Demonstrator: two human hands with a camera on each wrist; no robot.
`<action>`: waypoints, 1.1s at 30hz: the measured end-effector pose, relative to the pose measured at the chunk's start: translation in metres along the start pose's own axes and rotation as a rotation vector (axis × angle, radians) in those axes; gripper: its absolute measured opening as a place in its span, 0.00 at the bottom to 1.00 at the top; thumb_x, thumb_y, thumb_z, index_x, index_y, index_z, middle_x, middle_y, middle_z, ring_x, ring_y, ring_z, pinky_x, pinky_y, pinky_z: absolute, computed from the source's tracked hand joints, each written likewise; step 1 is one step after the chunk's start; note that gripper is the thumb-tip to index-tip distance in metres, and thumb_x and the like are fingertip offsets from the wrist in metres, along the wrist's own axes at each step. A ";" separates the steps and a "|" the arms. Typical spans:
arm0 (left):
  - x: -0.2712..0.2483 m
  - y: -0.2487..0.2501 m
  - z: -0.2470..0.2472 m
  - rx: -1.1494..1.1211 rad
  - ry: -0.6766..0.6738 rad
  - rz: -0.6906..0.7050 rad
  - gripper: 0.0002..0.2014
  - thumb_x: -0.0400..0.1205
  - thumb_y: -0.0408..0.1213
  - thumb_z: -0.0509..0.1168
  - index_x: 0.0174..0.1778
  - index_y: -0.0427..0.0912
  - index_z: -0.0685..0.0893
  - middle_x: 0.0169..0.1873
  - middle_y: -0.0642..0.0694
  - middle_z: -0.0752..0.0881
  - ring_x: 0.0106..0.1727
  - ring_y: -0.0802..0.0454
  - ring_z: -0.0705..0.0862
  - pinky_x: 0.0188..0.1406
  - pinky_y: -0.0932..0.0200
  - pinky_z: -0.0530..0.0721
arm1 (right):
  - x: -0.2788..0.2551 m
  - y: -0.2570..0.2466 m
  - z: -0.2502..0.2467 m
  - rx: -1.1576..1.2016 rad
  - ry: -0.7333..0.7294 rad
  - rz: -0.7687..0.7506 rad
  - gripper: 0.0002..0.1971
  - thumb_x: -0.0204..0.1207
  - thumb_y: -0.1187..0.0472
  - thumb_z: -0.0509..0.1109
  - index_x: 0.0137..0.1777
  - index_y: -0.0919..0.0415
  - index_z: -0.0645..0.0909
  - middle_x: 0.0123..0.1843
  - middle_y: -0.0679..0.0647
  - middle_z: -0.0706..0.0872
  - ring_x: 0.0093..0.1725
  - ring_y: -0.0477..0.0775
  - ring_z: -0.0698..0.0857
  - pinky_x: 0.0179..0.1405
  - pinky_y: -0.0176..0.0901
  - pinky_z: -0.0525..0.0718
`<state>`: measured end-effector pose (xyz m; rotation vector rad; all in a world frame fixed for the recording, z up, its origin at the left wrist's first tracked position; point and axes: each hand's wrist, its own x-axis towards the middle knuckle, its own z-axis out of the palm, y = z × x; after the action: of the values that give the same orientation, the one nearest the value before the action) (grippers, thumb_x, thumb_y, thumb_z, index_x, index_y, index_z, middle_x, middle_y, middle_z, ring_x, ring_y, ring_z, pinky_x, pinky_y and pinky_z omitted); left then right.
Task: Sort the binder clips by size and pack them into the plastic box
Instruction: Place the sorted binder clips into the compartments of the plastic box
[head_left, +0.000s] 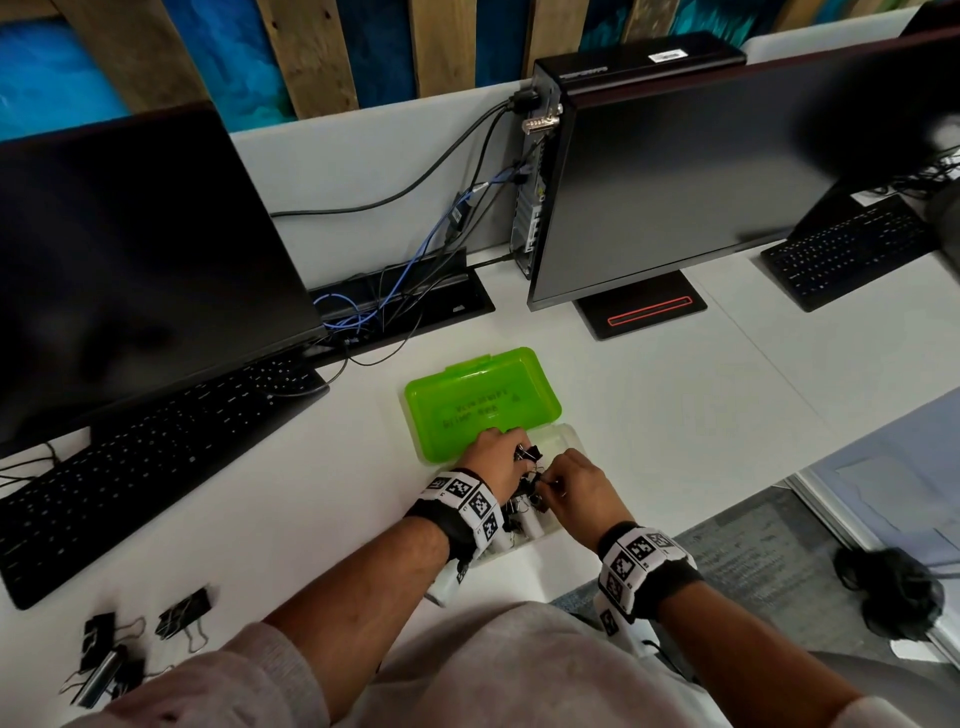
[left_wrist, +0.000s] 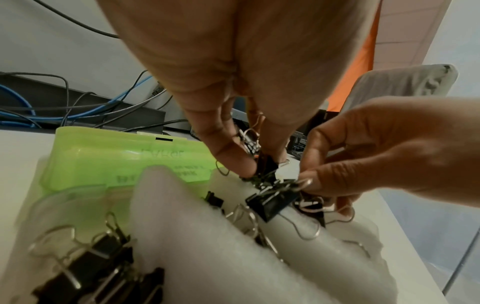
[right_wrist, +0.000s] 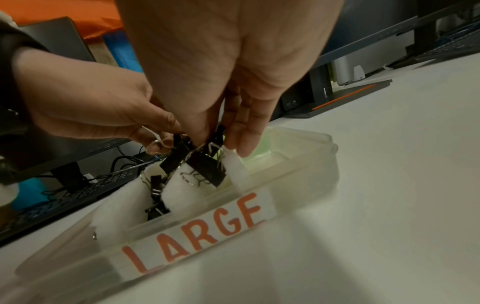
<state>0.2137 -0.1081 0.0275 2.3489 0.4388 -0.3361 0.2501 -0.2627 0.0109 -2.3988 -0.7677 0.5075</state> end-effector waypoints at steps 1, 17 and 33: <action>0.000 0.000 -0.001 0.001 -0.005 -0.002 0.10 0.80 0.41 0.66 0.56 0.45 0.79 0.54 0.38 0.80 0.51 0.39 0.82 0.51 0.53 0.79 | 0.000 -0.001 0.000 -0.007 -0.018 -0.003 0.05 0.76 0.59 0.69 0.41 0.59 0.82 0.42 0.48 0.76 0.39 0.55 0.82 0.41 0.45 0.80; 0.000 -0.003 -0.004 0.042 -0.050 -0.006 0.14 0.82 0.45 0.62 0.61 0.43 0.77 0.57 0.38 0.77 0.59 0.39 0.78 0.56 0.51 0.78 | -0.006 0.002 -0.003 -0.180 -0.150 -0.104 0.17 0.74 0.61 0.67 0.63 0.58 0.78 0.53 0.58 0.80 0.48 0.62 0.84 0.49 0.55 0.84; -0.002 -0.001 -0.006 0.074 -0.092 0.011 0.19 0.81 0.45 0.64 0.67 0.48 0.73 0.60 0.40 0.77 0.62 0.40 0.78 0.60 0.49 0.79 | 0.012 0.002 -0.005 0.020 -0.098 -0.051 0.33 0.73 0.64 0.71 0.77 0.52 0.64 0.63 0.53 0.75 0.44 0.48 0.78 0.46 0.35 0.76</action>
<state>0.2121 -0.1036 0.0312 2.3951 0.3748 -0.4606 0.2623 -0.2589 0.0112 -2.3435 -0.8598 0.6129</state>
